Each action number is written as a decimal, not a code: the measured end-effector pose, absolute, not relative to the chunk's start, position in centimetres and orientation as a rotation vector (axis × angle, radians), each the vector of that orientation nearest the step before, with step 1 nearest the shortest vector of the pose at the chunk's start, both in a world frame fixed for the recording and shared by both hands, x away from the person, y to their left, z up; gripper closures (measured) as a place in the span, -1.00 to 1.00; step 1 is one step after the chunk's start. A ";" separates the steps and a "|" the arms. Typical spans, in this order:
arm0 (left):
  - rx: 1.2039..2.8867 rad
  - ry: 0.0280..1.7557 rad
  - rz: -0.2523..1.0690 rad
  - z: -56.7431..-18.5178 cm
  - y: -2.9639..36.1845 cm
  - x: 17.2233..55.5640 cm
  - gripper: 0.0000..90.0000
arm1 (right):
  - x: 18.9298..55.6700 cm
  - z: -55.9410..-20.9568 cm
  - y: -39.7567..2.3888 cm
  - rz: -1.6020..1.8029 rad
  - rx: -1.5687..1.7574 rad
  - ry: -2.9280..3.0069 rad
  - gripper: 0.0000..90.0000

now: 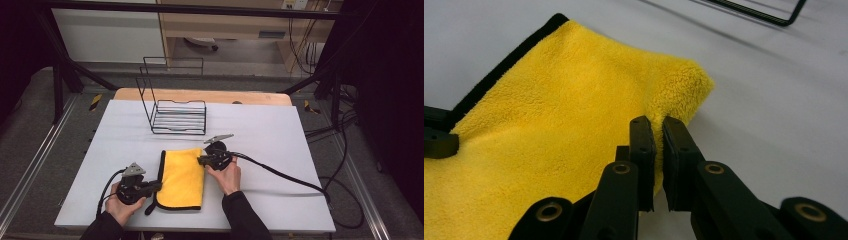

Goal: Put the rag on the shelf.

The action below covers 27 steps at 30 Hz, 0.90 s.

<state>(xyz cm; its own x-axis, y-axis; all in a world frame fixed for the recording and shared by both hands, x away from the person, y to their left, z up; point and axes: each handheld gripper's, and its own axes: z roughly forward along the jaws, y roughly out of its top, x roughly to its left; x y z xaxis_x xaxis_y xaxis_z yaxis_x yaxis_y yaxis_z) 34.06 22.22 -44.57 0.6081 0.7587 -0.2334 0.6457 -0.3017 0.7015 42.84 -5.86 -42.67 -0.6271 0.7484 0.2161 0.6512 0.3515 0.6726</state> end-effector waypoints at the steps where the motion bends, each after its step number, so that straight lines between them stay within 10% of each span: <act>1: 2.036 1.101 0.183 -44.6 22.0 34.1 0.77 | 42.8 -42.7 -5.9 1.137 1.289 2.474 0.87; 7: 2.045 1.064 0.213 -44.5 21.7 34.1 0.64 | 42.9 -43.9 -7.1 1.153 1.295 2.454 0.82; 27: 2.065 1.040 0.320 -41.7 21.5 39.2 -0.68 | 39.7 -42.9 -14.0 1.388 1.155 2.366 -0.67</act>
